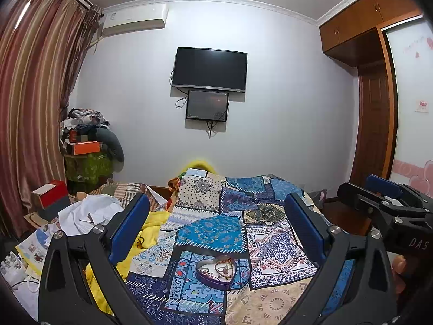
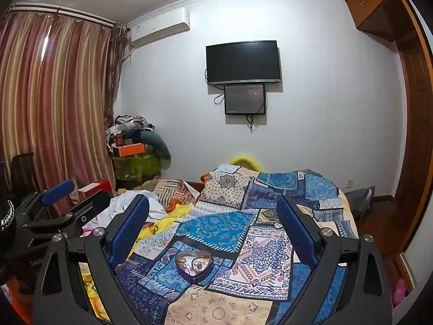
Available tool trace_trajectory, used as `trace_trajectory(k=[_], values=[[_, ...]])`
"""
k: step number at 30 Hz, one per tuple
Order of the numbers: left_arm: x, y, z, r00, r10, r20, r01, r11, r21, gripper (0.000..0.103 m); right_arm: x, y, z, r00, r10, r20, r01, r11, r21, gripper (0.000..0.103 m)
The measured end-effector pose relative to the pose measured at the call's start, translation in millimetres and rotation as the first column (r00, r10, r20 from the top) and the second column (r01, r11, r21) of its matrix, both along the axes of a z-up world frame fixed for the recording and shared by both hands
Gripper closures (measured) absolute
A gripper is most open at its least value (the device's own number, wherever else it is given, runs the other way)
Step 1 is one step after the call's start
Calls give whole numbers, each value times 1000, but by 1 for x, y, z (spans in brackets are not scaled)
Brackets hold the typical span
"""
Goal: Organize jewelry
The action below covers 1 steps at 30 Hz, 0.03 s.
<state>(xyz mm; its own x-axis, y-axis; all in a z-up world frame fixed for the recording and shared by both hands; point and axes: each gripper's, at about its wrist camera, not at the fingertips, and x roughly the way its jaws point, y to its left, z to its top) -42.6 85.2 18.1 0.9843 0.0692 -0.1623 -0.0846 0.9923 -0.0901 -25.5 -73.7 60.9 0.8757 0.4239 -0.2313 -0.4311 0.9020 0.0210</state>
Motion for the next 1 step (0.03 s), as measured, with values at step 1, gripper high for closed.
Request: trace_trajectory(k=[1], values=[[0, 0, 0, 1000, 0, -1, 0, 1000, 0, 3, 0, 0, 0, 1000, 0, -1, 0, 1000, -1, 9]])
